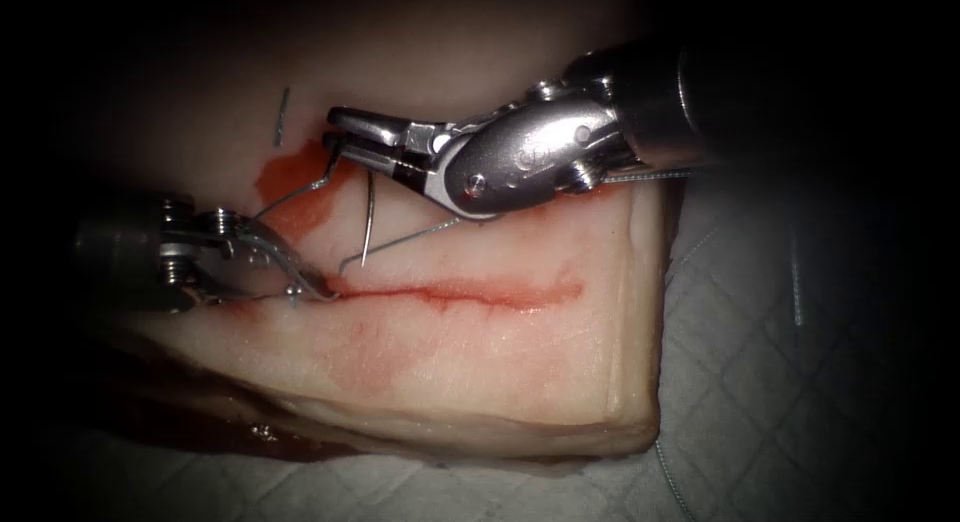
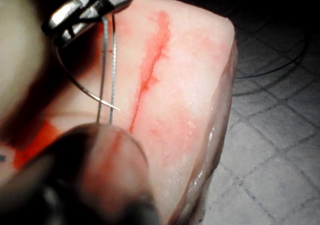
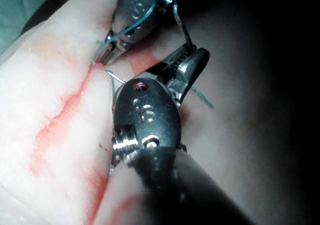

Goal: Wound Closure

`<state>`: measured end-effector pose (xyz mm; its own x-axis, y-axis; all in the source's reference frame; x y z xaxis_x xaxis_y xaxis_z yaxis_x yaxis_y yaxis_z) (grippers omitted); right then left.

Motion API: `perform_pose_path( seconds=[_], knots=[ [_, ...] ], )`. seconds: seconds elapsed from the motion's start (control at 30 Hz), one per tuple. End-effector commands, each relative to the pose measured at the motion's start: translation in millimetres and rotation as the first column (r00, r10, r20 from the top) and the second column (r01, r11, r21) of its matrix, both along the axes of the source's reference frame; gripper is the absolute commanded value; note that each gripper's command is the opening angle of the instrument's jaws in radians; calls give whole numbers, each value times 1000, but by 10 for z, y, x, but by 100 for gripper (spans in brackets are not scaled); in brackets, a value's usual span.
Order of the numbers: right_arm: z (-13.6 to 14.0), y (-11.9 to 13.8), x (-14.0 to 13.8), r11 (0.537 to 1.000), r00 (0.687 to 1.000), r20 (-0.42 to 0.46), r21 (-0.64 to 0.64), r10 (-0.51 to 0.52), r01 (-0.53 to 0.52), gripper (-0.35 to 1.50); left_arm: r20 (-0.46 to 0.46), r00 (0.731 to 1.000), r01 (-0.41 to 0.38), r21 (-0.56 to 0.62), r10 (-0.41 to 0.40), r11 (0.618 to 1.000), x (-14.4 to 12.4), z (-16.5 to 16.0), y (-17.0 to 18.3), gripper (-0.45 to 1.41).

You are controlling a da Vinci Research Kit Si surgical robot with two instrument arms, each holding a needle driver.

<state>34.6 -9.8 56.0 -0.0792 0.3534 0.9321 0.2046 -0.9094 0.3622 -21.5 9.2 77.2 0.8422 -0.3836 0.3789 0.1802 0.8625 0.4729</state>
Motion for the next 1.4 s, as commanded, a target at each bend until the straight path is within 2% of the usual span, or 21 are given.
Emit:
perform_pose_path(
  seconds=[0.03, 0.23, 0.6, 0.7, 1.4],
  knots=[
    [3, 1, 13, 1000, 1000, -4, -2, 1, -1, -35, 4, 1000, 20, 25, -20, 999, -6, 4, -1, -45],
    [2, -4, 22, 1000, 1000, -8, -12, -8, 8, -35, 89, 991, 82, 148, -96, 986, -10, 0, -6, -45],
    [15, -20, 22, 999, 999, 16, -22, -36, 36, -35, 131, 984, 85, 239, -119, 967, -10, -2, -18, -45],
    [23, -26, 21, 998, 998, 37, -12, -55, 56, -35, 151, 984, 55, 244, -94, 968, -11, -4, -20, -45],
    [33, -40, 17, 996, 995, 51, 46, -85, 83, -35, 159, 982, 67, 219, -104, 973, -10, -7, -17, -45]
  ],
)
